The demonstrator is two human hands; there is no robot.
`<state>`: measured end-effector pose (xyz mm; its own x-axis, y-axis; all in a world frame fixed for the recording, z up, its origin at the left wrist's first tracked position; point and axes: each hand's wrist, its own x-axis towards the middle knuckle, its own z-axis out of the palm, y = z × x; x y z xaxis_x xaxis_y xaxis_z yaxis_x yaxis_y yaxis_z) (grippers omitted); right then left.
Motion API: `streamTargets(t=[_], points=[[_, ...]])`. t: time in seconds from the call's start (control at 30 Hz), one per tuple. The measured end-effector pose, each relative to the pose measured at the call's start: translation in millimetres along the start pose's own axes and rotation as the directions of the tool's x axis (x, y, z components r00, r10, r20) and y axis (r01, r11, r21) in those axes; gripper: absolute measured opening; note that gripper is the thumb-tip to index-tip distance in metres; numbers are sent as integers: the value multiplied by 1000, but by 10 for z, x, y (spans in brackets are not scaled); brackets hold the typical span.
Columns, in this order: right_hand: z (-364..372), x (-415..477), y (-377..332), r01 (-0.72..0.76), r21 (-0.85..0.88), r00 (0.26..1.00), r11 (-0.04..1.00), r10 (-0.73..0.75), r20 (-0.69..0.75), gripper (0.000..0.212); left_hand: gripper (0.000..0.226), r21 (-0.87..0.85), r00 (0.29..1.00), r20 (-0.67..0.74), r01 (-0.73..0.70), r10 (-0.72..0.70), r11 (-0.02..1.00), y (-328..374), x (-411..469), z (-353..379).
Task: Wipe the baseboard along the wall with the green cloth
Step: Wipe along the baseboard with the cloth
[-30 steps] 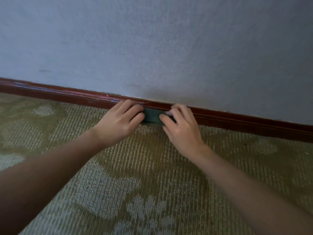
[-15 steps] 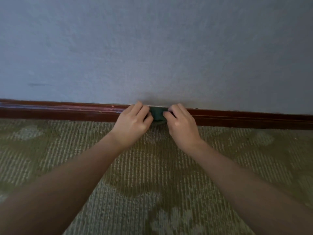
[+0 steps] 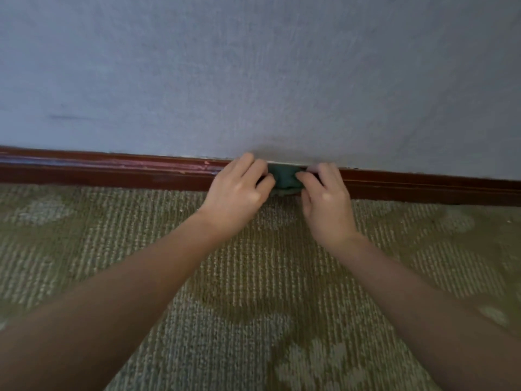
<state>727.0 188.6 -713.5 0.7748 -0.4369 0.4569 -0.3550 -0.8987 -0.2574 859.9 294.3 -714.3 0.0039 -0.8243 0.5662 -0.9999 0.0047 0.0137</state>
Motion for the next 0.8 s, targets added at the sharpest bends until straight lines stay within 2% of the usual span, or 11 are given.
streamTargets(t=[0.1, 0.2, 0.33, 0.5, 0.67, 0.8], points=[[103, 29, -65, 45, 48, 999, 998, -45, 4, 31, 8, -15, 998, -26, 63, -64, 998, -50, -100, -13], [90, -50, 23, -38, 75, 998, 996, 41, -37, 30, 12, -58, 989, -68, 131, -135, 990, 110, -100, 34], [89, -119, 87, -23, 39, 998, 999, 25, -59, 32, 6, -34, 999, -40, 0, -1, 999, 66, -79, 89], [199, -75, -85, -30, 77, 998, 997, 34, -47, 39, 7, 29, 993, 53, -107, 105, 994, -82, -186, 63], [180, -30, -55, 68, 74, 997, 995, -71, 42, 37, 10, 67, 989, 82, -128, 123, 989, -208, -286, 5], [113, -51, -16, 49, 63, 998, 997, -51, 36, 34, 13, 70, 983, 94, -164, 157, 984, -135, -192, 43]])
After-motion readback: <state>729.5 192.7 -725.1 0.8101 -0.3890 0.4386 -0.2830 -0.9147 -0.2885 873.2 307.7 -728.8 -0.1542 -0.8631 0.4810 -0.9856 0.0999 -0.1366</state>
